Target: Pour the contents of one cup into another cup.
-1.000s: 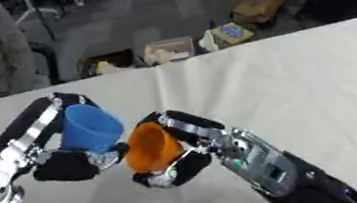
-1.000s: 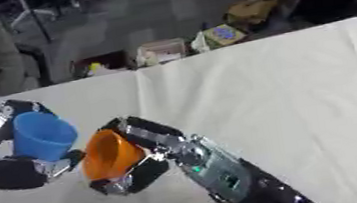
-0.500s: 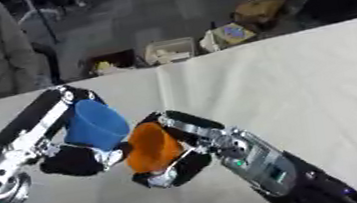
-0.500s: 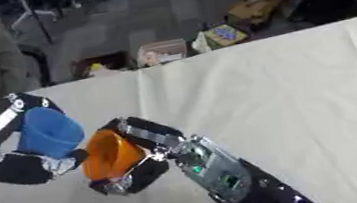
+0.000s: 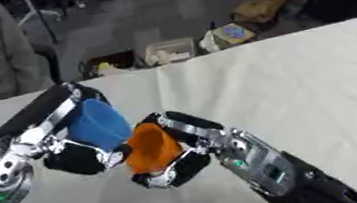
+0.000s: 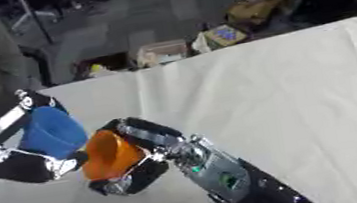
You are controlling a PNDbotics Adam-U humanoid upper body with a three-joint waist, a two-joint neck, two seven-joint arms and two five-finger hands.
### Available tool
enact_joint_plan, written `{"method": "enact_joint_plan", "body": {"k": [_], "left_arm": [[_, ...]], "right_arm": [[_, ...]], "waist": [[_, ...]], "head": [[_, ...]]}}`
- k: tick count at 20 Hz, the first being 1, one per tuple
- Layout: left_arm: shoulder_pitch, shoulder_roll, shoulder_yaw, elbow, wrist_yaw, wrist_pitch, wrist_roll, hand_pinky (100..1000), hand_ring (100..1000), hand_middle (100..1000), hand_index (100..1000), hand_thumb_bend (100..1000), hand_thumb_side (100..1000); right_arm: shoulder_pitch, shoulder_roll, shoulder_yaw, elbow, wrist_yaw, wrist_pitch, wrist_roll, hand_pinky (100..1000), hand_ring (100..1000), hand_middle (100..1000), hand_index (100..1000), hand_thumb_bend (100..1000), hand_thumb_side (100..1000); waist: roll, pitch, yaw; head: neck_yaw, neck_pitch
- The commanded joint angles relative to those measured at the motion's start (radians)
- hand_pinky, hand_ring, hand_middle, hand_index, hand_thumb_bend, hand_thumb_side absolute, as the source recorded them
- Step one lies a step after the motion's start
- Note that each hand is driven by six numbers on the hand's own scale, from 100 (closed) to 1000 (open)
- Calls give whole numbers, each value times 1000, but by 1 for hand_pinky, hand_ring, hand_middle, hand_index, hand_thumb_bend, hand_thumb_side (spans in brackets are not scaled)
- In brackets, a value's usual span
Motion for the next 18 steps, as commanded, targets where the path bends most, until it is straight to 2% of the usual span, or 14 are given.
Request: {"method": "enact_joint_plan", "body": {"k": [1, 10, 15, 18], "left_arm": [[-32, 6, 4, 5, -55, -6, -52, 221, 210, 196, 435, 395, 100], [-65, -14, -3, 53, -152, -38, -161, 212, 204, 193, 437, 392, 100], [-77, -6, 11, 42, -163, -54, -199, 217, 205, 194, 437, 393, 100], [-87, 12, 15, 18, -162, -64, -234, 224, 209, 198, 466, 390, 100]], "right_arm": [[-17, 2, 1, -11, -9, 3, 1, 361, 394, 355, 586, 231, 100], [-17, 4, 3, -12, -11, 5, 3, 361, 394, 357, 586, 220, 100], [-18, 2, 2, -9, -10, 5, 1, 361, 394, 358, 586, 216, 100], [-17, 1, 2, -7, -9, 5, 1, 361, 394, 359, 586, 215, 100]], "waist": [[0, -21, 1], [4, -24, -3], [7, -26, -4], [11, -28, -4]], "head": [[-3, -11], [-2, -10], [-3, -11], [-3, -11]]}}
